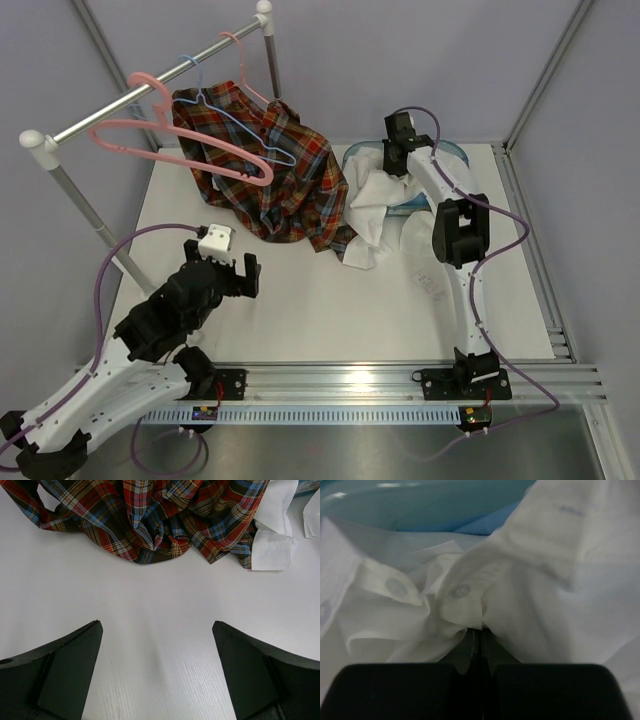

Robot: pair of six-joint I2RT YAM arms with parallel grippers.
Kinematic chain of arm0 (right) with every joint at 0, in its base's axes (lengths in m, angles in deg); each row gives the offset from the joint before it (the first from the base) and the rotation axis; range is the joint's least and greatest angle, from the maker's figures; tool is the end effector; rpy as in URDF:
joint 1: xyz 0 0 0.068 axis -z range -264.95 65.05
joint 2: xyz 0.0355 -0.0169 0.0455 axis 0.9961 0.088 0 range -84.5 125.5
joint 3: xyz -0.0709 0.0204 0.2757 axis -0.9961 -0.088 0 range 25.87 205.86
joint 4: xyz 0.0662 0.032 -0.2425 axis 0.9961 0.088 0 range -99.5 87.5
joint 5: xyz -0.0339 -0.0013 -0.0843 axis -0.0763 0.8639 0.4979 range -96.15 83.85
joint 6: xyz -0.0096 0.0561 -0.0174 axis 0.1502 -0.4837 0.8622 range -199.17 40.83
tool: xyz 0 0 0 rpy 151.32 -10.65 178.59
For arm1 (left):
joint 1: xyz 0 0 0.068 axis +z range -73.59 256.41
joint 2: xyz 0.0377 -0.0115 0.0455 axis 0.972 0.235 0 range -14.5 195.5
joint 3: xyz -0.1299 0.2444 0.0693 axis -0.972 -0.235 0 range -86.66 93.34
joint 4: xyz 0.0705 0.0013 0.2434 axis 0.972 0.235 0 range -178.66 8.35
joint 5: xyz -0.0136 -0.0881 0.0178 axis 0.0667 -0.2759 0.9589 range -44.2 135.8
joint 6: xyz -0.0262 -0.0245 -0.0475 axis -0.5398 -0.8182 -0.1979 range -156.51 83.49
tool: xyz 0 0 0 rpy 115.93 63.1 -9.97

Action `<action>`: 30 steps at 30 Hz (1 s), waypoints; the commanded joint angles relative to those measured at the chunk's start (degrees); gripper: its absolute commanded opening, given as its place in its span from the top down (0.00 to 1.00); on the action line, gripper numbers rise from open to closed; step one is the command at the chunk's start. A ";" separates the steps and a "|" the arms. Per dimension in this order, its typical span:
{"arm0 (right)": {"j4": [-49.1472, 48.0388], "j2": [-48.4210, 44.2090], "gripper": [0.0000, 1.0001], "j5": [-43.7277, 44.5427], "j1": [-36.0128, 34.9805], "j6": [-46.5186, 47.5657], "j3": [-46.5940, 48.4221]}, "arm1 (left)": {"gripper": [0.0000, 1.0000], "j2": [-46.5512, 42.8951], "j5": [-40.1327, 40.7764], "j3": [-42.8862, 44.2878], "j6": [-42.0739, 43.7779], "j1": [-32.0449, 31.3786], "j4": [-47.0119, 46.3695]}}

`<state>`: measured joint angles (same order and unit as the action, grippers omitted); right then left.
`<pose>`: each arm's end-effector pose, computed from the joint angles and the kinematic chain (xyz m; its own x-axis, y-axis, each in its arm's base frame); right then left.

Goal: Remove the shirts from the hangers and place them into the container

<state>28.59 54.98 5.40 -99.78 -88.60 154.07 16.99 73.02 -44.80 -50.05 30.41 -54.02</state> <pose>0.5340 0.1323 0.2175 -0.7442 -0.0309 -0.6673 -0.0029 0.9991 -0.0431 0.0897 -0.0641 0.3133 -0.3594 0.0724 -0.9304 0.2734 0.9614 -0.0308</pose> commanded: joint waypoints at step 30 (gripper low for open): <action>-17.16 -60.37 0.16 -7.95 -4.58 -6.65 -59.24 | 0.01 -0.20 -0.06 0.06 0.27 1.26 -1.59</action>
<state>15.06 -3.31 -1.22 -99.94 -93.22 103.56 17.36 72.85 -44.80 -50.03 31.38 -54.02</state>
